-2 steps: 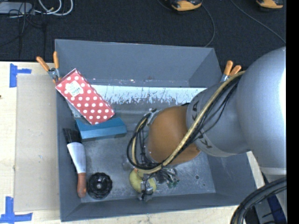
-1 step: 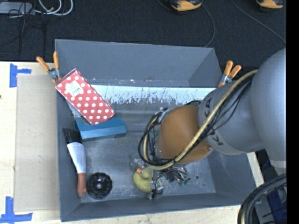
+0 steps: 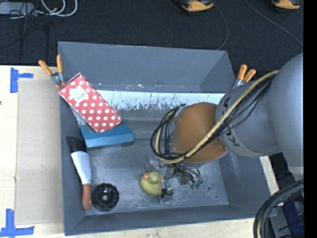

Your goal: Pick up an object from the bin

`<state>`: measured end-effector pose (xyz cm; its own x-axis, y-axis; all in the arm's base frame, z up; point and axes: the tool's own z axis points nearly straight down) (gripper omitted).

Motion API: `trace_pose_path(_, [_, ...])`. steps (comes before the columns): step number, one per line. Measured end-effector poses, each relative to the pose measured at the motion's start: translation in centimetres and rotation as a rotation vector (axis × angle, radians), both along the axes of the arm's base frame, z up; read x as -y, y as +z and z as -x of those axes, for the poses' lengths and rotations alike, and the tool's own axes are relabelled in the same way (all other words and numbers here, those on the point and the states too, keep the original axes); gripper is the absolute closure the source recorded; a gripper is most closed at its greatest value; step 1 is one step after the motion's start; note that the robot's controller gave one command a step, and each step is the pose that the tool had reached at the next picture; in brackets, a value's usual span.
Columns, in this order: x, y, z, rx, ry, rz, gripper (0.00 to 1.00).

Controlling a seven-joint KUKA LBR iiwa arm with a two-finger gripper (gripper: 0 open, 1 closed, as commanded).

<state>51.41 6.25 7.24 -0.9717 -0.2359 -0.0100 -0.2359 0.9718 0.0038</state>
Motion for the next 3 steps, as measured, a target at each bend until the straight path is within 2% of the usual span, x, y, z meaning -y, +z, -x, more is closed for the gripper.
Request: trace_pose_path(3, [-0.54, -0.11, 0.2, 0.001, 0.009, 0.001, 1.0])
